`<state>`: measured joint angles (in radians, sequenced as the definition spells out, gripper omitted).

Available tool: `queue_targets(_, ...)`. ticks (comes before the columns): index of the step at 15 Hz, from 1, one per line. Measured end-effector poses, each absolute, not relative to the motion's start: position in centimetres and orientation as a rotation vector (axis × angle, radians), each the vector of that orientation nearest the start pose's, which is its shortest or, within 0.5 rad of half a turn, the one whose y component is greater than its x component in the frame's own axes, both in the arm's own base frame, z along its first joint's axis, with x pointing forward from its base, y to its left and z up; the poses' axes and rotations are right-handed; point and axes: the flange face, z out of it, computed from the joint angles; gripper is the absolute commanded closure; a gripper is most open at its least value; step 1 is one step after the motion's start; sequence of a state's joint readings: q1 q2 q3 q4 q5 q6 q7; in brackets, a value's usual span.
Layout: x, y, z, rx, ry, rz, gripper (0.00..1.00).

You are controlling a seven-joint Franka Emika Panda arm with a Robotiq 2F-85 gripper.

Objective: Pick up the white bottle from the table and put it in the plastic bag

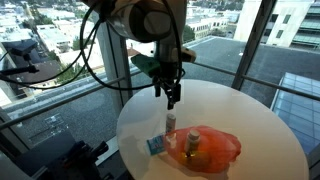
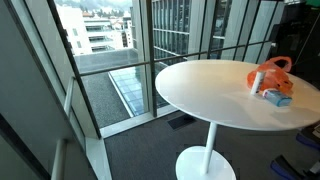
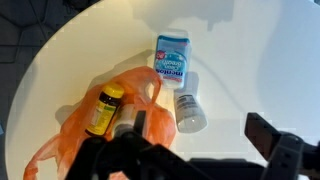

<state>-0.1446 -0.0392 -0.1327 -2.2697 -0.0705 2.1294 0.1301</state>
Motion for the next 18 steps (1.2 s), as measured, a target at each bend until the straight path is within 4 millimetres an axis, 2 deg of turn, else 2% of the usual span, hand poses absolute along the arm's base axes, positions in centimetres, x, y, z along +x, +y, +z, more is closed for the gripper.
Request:
queue_targets(12,48.2,-14.0,35.7,-3.128,0.588,0.179,0.0)
queue_targets(18,49.6,-14.5,33.7,-3.114,0.612,0.151,0.0)
